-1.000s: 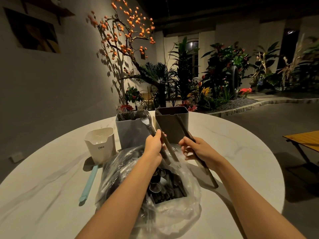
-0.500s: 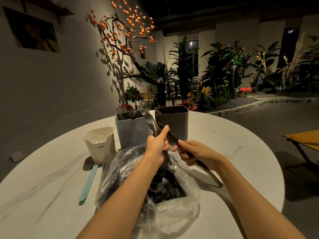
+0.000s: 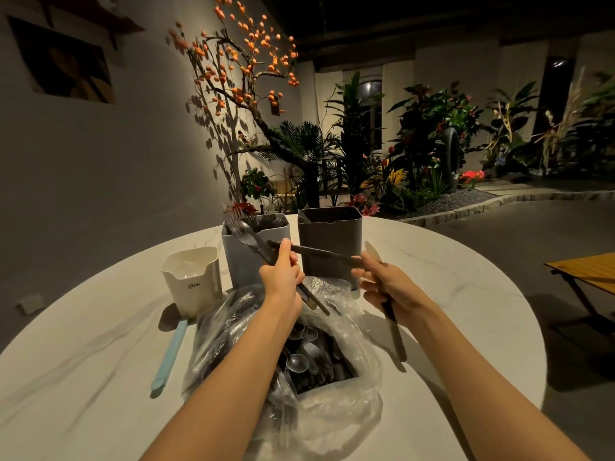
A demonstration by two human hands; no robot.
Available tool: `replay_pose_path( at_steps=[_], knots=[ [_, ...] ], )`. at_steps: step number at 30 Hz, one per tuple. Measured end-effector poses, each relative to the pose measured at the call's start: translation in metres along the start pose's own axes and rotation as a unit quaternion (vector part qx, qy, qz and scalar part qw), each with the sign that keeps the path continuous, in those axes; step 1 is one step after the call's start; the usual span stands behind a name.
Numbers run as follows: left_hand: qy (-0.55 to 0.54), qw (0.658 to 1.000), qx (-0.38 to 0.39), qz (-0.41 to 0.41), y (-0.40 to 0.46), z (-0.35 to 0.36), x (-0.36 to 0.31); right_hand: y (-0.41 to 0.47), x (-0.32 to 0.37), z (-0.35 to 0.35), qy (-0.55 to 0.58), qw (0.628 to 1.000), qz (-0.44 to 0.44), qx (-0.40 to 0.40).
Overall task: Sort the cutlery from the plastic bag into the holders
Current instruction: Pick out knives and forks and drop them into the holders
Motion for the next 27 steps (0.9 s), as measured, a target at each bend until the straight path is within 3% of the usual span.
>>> replay_pose_path(
  at_steps=[6,11,18,27],
  knots=[
    [0.038,0.998,0.007,-0.050,0.004,-0.003,0.006,0.002,-0.005,0.002,0.103,0.993,-0.029,-0.052],
    [0.086,0.990,0.078,-0.074,-0.002,0.003,0.013,0.002,-0.008,0.014,0.182,0.978,-0.038,-0.093],
    [0.127,0.983,0.118,-0.064,-0.007,0.005,0.012,0.002,-0.006,0.008,0.173,0.964,-0.058,-0.192],
    [0.028,0.980,0.156,-0.122,0.000,0.001,0.012,0.006,-0.007,0.000,0.081,0.966,-0.086,-0.232]
  ],
)
Point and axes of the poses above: each hand's wrist, its own y-axis towards the middle knuckle, its own z-axis out of the palm, x = y × z, the point moved 2 cm from there along y, towards the middle knuckle, and after that the axes turned 12 degrees about -z, right-handed, at the moved point
